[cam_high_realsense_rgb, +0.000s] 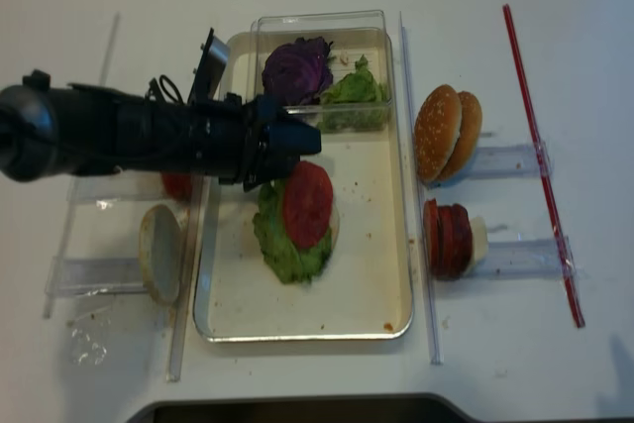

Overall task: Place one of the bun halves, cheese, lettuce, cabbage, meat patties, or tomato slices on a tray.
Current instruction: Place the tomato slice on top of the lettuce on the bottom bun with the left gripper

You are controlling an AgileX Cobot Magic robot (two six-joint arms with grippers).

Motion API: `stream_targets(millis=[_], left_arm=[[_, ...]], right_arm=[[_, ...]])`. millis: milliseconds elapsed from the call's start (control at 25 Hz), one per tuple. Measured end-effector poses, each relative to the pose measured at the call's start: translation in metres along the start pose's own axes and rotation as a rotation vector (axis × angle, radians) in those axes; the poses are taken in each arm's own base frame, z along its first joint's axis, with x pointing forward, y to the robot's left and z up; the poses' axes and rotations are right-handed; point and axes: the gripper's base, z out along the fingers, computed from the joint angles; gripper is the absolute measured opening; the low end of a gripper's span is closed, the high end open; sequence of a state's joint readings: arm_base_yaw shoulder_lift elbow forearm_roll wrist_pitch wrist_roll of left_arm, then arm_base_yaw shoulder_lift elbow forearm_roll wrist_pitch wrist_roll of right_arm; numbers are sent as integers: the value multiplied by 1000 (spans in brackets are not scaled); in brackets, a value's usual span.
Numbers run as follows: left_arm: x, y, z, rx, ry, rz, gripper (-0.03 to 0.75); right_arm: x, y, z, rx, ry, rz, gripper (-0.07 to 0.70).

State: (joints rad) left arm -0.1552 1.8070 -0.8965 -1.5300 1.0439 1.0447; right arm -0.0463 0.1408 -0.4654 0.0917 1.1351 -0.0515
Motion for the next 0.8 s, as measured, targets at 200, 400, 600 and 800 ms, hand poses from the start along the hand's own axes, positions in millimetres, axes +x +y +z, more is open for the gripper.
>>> stream_targets(millis=[200, 400, 600, 800], left_arm=[[-3, -1, 0, -2, -4, 10, 421], [-2, -1, 0, -9, 8, 23, 422], [-6, -1, -3, -28, 15, 41, 421], [-14, -8, -12, -95, 22, 88, 422]], right_arm=[[0, 0, 0, 0, 0, 0, 549], [0, 0, 0, 0, 0, 0, 549], [0, 0, 0, 0, 0, 0, 549], [0, 0, 0, 0, 0, 2, 549]])
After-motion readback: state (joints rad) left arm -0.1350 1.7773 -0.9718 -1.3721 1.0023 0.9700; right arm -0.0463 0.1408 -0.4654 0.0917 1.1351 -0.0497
